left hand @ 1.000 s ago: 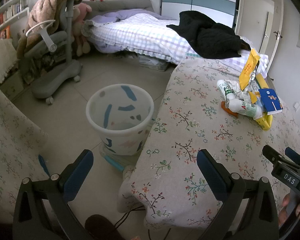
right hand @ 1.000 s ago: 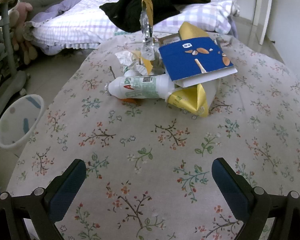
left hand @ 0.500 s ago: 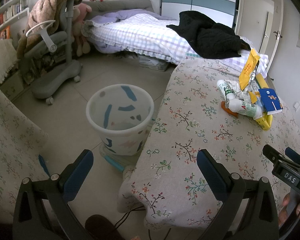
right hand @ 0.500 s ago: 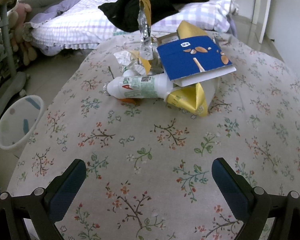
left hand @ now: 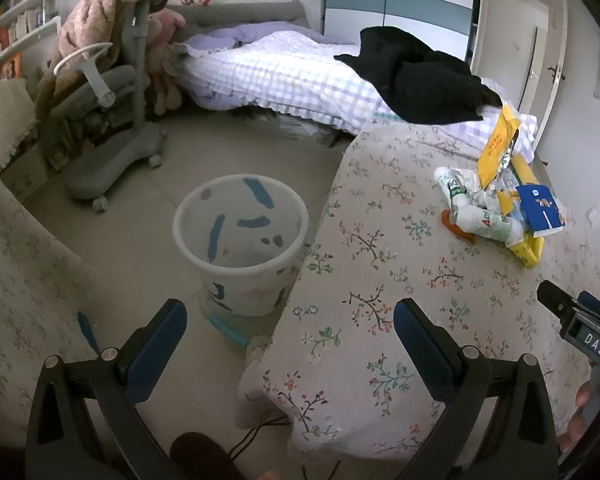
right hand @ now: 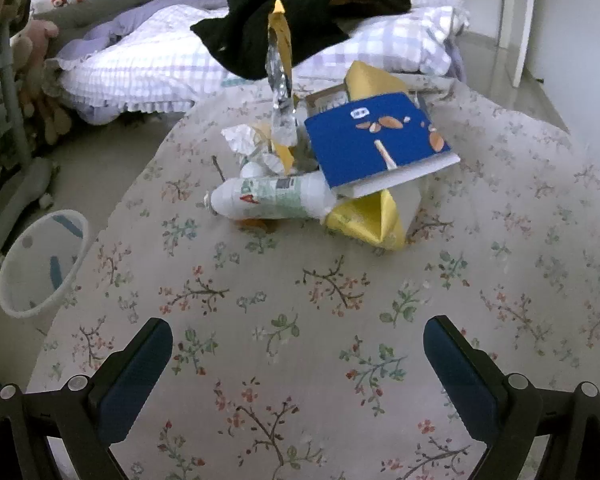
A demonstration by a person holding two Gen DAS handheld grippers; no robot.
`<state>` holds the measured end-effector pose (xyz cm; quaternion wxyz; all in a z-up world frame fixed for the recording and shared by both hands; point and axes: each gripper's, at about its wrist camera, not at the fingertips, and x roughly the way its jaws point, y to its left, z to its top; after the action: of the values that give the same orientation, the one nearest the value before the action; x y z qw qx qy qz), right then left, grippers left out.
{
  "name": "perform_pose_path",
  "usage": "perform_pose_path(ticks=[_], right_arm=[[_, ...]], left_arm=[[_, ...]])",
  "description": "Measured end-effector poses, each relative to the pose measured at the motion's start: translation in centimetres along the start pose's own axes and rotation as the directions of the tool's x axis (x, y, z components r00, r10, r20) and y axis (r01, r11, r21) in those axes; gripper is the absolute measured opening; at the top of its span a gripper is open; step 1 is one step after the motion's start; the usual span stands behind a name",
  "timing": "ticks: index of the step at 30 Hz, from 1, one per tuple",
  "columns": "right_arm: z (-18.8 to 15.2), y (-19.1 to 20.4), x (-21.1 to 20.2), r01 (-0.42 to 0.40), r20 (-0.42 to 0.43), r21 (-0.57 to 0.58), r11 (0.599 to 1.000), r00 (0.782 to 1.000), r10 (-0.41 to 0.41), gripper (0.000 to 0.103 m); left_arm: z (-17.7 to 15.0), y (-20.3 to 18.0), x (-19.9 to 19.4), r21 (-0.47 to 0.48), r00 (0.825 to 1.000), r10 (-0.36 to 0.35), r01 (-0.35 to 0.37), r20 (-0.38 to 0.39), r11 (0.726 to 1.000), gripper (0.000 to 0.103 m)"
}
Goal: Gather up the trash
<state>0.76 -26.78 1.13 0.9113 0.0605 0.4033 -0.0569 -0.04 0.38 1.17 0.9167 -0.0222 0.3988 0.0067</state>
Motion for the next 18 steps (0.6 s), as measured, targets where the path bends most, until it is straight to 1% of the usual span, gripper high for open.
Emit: perform_pose_path(ticks=[4, 12, 15, 18], right_arm=[[0.7, 0.2, -0.4, 0.002, -0.006, -0.007, 1.0, 1.0, -0.002, 0.103], [3.5, 0.4, -1.7, 0.003, -0.017, -0.023, 1.0, 1.0, -0.003, 0.103], [4.9, -0.2, -1.1, -0.017, -0.075, -0.017, 1.0, 0.997, 0.016, 0.103], [6.2, -1.2, -0.8, -0.002, -0.097, -0.019, 1.0, 0.995, 0.001, 0.103]], left_arm=[[0.2, -0.1, -0.2, 0.002, 1.0, 0.0, 0.0, 0.009, 1.0, 0.103], [0.9, -0.4, -0.7, 0.003, 1.0, -0.005, 0.005, 0.029, 1.0, 0.103], [1.4, -0.7, -0.8, 0.013, 0.999, -0.007, 0.006, 0.048, 1.0, 0.103], [2.2, -1.2, -0.8, 0.039, 0.997, -0.003, 0.0, 0.075, 0.999, 0.103]])
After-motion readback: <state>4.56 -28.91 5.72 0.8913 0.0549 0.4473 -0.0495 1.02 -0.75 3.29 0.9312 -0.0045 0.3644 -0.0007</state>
